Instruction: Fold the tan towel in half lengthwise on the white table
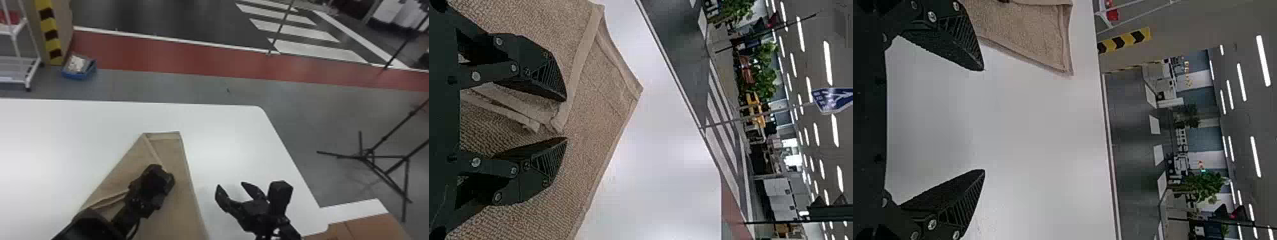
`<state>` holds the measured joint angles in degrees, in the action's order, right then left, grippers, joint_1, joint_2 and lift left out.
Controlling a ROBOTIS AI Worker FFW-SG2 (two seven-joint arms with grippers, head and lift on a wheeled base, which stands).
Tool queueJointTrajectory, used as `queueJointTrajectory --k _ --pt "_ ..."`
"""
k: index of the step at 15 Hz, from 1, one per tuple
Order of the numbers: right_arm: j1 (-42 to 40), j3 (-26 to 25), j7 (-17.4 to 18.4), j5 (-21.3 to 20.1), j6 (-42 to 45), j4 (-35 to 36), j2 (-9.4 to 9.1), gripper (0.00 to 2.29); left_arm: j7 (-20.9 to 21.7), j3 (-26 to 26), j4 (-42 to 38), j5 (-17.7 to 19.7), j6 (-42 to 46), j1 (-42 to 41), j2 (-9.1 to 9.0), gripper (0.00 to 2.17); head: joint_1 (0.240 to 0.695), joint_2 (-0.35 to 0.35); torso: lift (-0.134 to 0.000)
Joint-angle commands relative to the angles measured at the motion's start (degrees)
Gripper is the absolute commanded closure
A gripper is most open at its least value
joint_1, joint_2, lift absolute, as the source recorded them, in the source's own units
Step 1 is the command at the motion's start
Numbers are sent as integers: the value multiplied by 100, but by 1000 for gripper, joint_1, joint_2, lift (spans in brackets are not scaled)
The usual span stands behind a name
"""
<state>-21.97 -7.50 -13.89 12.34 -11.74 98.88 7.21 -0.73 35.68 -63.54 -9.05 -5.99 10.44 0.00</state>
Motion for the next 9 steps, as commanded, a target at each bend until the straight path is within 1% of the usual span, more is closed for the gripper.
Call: queueJointTrajectory --k 1,4,7,9 --pt "0 -6 0 31 -18 0 0 164 3 0 -115 0 -30 -50 -15 721 695 -350 -57" --pt "9 -6 0 40 -53 0 18 164 21 -18 -264 0 -100 -112 -15 724 695 -350 -57" --pt "18 -6 0 66 -70 9 18 164 65 -18 -273 -53 -381 -103 -15 724 695 -350 -57" --pt "9 -6 0 66 -88 18 18 164 47 -26 -273 -80 -399 -94 -15 724 695 -350 -57"
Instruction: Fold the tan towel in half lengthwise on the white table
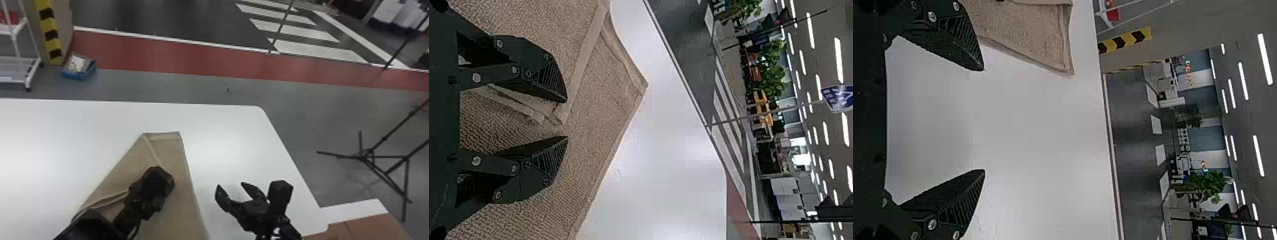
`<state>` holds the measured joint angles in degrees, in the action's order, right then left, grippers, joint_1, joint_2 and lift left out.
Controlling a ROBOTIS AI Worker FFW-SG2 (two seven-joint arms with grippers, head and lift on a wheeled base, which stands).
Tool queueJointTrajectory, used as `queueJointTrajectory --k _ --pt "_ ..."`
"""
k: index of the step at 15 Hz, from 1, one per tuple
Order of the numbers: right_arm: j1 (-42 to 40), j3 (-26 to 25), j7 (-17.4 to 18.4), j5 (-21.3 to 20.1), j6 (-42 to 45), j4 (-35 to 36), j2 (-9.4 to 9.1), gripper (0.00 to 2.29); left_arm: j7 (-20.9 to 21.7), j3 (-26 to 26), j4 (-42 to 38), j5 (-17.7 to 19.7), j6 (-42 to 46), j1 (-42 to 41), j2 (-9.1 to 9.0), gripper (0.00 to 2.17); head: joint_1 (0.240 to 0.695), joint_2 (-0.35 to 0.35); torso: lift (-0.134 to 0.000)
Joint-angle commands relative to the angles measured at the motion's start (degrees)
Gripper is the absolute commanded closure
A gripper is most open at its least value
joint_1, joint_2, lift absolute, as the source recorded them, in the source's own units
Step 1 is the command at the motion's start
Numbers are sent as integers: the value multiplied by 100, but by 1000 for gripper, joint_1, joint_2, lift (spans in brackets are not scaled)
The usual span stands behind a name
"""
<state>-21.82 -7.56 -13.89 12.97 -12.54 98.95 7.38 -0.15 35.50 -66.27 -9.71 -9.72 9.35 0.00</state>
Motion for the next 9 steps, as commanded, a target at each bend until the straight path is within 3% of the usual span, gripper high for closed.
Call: queueJointTrajectory --k 1,6,7,8,9 --pt "-7 9 0 12 -8 19 0 164 -38 -17 9 -14 -26 32 -15 724 695 -350 -57" --pt "-7 18 0 12 -8 19 0 164 -64 -8 0 -31 -9 32 -15 731 695 -350 -57" --pt "-7 18 0 12 -8 19 0 164 -56 0 9 -40 -9 32 -15 883 695 -350 -57" --pt "-7 18 0 12 -8 28 0 164 -73 0 0 -49 -9 32 -15 1231 695 -350 -57" --pt "-7 18 0 12 -8 28 0 164 -73 0 0 -40 -9 32 -15 1254 695 -350 -57"
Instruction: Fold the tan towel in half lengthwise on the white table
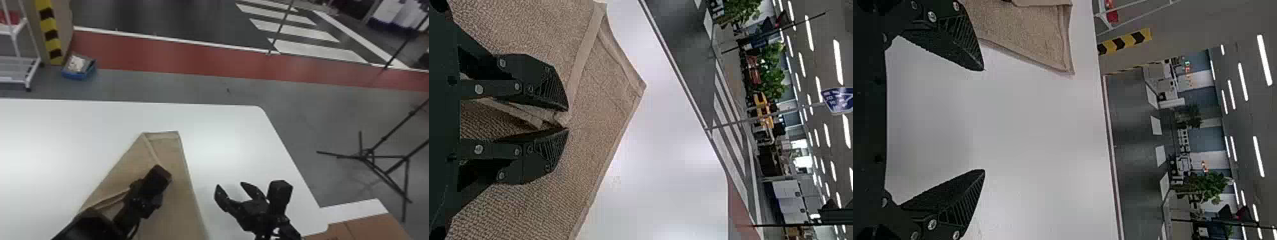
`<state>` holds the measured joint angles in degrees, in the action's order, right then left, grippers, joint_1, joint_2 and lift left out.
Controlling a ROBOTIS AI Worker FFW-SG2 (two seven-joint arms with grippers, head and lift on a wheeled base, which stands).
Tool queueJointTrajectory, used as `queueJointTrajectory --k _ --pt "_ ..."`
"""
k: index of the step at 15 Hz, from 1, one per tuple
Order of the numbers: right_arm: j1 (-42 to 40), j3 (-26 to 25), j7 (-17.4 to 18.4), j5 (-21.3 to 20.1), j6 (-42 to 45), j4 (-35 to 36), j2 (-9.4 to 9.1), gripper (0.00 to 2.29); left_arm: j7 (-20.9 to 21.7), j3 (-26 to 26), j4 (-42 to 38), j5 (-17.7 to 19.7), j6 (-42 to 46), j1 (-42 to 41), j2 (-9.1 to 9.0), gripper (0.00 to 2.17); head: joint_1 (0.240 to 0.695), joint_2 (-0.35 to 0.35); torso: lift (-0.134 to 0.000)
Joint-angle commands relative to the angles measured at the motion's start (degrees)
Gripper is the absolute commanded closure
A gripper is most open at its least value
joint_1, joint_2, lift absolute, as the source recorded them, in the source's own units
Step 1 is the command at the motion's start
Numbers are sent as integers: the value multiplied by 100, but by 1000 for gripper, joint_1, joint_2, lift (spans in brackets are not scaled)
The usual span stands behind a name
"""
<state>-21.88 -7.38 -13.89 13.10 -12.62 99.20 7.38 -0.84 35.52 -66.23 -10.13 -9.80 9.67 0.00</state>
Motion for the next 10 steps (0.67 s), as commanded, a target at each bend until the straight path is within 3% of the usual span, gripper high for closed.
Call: queueJointTrajectory --k 1,6,10 --pt "0 0 0 0 -17 2 0 164 -4 -1 -4 2 -18 -9 -15 1254 695 -350 -57" --pt "9 0 0 26 -70 -6 18 164 5 -10 -250 37 -159 -105 -15 1254 695 -350 -57" --pt "0 35 0 26 -123 38 53 164 31 -274 -891 169 -352 -369 -15 1254 695 -350 -57"
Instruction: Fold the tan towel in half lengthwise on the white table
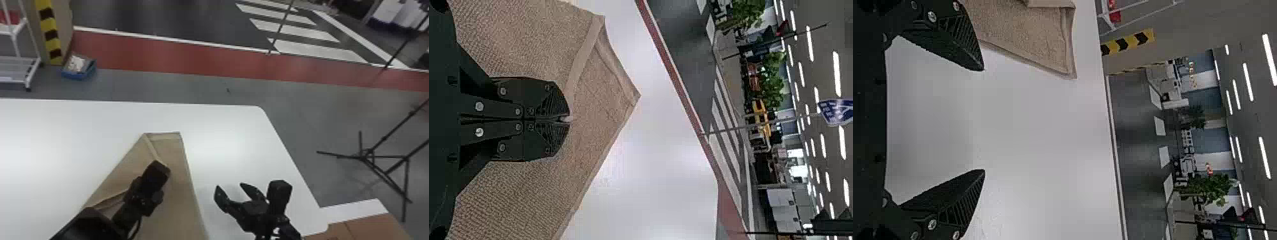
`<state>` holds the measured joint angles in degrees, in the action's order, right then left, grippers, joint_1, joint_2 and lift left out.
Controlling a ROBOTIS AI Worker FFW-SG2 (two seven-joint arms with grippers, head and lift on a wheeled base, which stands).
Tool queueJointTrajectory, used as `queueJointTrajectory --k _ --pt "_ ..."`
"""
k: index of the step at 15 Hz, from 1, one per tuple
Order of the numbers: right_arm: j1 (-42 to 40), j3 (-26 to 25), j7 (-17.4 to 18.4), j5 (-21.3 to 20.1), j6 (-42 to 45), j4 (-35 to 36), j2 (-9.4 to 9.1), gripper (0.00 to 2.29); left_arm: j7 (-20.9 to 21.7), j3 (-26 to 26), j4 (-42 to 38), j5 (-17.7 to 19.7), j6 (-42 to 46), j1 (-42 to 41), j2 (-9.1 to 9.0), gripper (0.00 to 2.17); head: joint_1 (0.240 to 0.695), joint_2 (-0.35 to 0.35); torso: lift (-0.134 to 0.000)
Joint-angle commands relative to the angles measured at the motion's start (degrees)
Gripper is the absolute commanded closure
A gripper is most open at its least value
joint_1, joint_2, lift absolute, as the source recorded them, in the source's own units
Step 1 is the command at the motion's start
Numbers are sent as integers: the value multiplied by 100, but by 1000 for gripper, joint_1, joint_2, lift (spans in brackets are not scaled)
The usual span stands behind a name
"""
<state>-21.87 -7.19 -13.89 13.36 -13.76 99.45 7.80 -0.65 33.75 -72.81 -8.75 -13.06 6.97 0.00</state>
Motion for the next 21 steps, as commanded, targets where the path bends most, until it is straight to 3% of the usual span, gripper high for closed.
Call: queueJointTrajectory --k 1,5,7,14,17,21 --pt "-10 25 0 0 -26 31 11 164 -6 -105 -330 40 -61 -135 -15 1254 695 -350 -57" --pt "-28 165 -9 -26 -184 207 11 164 -58 -369 -453 -13 -114 -196 -15 1251 695 -350 -57" --pt "-1 447 0 -62 -360 444 11 164 -357 -431 -453 -57 -61 -196 -15 1254 695 -338 -57" --pt "421 1440 114 -202 -940 550 55 218 -770 -853 -875 -66 361 -504 -15 1254 695 -172 -57" --pt "605 1545 123 -79 -923 339 2 221 -761 -853 -980 -92 378 -574 -15 1254 695 -122 -57" --pt "1132 1730 -9 -97 -729 -426 -200 319 -638 -923 -1051 -48 343 -618 -15 1251 695 -108 -57"
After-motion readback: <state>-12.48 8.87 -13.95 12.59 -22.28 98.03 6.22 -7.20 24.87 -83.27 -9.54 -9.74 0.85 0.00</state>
